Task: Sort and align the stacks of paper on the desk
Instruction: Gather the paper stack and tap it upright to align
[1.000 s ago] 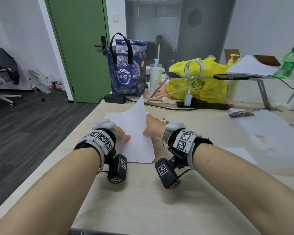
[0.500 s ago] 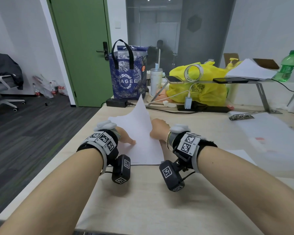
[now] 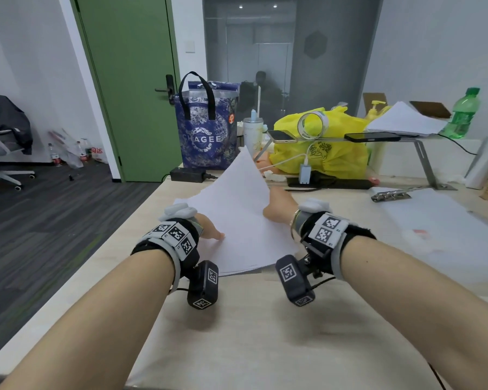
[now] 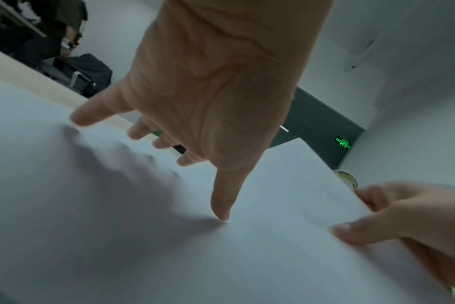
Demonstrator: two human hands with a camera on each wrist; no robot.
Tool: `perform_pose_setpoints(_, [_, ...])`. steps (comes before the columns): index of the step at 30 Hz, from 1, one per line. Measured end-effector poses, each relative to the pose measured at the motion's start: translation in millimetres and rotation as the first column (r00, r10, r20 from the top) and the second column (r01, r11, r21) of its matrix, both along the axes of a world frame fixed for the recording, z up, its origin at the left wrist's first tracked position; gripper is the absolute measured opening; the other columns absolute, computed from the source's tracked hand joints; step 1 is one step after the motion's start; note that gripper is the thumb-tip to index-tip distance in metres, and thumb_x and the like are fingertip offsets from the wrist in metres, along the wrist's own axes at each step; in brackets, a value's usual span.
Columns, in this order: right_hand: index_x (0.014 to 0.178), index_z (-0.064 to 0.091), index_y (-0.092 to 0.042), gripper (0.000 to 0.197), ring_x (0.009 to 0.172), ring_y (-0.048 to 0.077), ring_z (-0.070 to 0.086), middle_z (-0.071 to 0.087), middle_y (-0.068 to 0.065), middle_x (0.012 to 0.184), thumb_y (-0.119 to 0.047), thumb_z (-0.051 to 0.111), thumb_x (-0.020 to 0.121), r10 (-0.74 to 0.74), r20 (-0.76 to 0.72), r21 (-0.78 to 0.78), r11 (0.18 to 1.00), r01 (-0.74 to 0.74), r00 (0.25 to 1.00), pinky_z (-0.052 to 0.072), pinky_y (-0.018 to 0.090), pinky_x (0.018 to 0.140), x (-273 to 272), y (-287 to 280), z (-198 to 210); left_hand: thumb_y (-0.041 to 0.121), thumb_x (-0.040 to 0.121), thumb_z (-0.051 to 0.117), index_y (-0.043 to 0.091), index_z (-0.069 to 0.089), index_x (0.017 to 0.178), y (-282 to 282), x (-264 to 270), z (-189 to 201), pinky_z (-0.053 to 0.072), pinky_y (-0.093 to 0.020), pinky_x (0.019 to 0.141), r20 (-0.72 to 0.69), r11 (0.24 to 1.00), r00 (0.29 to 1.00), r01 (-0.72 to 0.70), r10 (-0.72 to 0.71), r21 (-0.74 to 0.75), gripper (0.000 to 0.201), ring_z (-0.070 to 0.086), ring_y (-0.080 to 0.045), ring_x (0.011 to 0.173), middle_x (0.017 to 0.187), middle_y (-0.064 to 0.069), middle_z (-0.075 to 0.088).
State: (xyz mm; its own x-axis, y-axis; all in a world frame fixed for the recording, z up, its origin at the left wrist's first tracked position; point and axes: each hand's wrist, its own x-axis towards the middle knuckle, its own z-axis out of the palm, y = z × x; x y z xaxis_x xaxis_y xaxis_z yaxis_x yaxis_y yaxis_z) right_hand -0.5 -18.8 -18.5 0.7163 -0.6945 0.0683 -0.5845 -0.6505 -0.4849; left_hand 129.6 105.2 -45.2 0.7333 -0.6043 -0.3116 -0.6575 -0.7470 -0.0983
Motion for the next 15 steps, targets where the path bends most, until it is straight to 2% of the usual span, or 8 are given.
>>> perform_pose_setpoints(2, [0.104,0.062,0.001,0.022,0.102,0.03,0.06,0.062,0.017,0.102,-0.005,0.05,0.087,-0.029,0.017,-0.029,0.999,0.03,0.999,0.043,0.03,0.077,-15.6,-14.9,4.6,0.063,0.091,0.037,0.008,0.044,0.14,-3.4,-3.1,-0.7,0.025,-0.036,0.114,0.029,0.999,1.0,0.01,-0.012,0.038,0.074,0.036,-0.025,0.139,0.148,-0.007,0.043])
perform_pose_setpoints(4, [0.085,0.059,-0.004,0.008,0.089,0.026,0.054,0.054,0.013,0.088,-0.004,0.051,0.085,-0.074,0.023,-0.021,0.997,0.074,0.997,0.038,0.028,0.071,-29.9,-27.3,5.9,0.064,0.092,0.032,0.008,0.042,0.141,-7.1,-1.5,-1.8,0.024,-0.036,0.116,0.039,0.999,0.999,0.016,-0.017,0.041,0.075,0.035,-0.025,0.14,0.149,-0.007,0.041])
perform_pose_setpoints(6, [0.074,0.053,-0.006,0.011,0.084,0.026,0.054,0.055,0.013,0.085,-0.003,0.051,0.083,-0.108,0.032,-0.002,0.994,0.108,0.994,0.037,0.027,0.069,-40.1,-40.5,2.4,0.065,0.092,0.03,0.008,0.04,0.143,-8.7,4.4,-4.8,0.022,-0.036,0.116,0.036,1.0,0.999,0.001,-0.002,0.027,0.078,0.033,-0.024,0.142,0.15,-0.007,0.039])
perform_pose_setpoints(8, [0.07,0.055,-0.007,0.014,0.087,0.03,0.06,0.061,0.014,0.082,-0.002,0.052,0.083,-0.12,0.04,0.024,0.993,0.119,0.992,0.038,0.028,0.068,-52.1,-48.8,1.1,0.067,0.091,0.03,0.008,0.041,0.142,-8.2,9.9,-5.8,0.022,-0.036,0.117,0.036,1.0,0.999,-0.016,0.015,0.016,0.08,0.033,-0.024,0.142,0.15,-0.007,0.039])
perform_pose_setpoints(10, [0.063,0.053,-0.008,0.021,0.086,0.031,0.059,0.058,0.009,0.071,-0.001,0.053,0.082,-0.141,0.047,0.066,0.988,0.138,0.989,0.037,0.027,0.067,-67.2,-54.1,1.4,0.069,0.089,0.031,0.008,0.042,0.142,-10.7,12.9,-8.0,0.023,-0.037,0.117,0.047,0.999,0.998,-0.039,0.039,0.005,0.081,0.033,-0.024,0.141,0.15,-0.007,0.04])
perform_pose_setpoints(11, [0.063,0.055,-0.005,0.019,0.087,0.032,0.06,0.058,0.01,0.072,-0.001,0.054,0.082,-0.143,0.059,0.087,0.987,0.137,0.988,0.037,0.028,0.067,-72.2,-58.3,0.2,0.068,0.09,0.031,0.008,0.042,0.142,-12.5,13.9,-9.3,0.023,-0.037,0.117,0.033,0.998,0.998,-0.043,0.044,-0.036,0.08,0.033,-0.024,0.141,0.15,-0.007,0.04])
perform_pose_setpoints(13, [0.082,0.065,0.005,0.011,0.097,0.036,0.063,0.067,0.021,0.09,-0.001,0.056,0.081,-0.139,0.098,0.112,0.985,0.128,0.985,0.042,0.03,0.071,-86.0,-64.8,-0.7,0.06,0.095,0.031,0.006,0.041,0.142,-19.7,6.6,-3.5,0.023,-0.036,0.116,-0.001,0.99,0.998,-0.059,0.059,-0.125,0.073,0.034,-0.024,0.141,0.151,-0.008,0.039])
perform_pose_setpoints(15, [0.099,0.066,0.011,0.023,0.103,0.037,0.063,0.068,0.025,0.106,0.002,0.057,0.08,-0.159,0.142,0.149,0.979,0.138,0.977,0.051,0.038,0.083,-97.2,-74.8,-5.1,0.053,0.098,0.033,0.004,0.042,0.141,-30.8,-2.0,2.8,0.027,-0.035,0.113,-0.068,0.979,0.996,-0.076,0.064,-0.19,0.065,0.038,-0.026,0.138,0.148,-0.01,0.042])
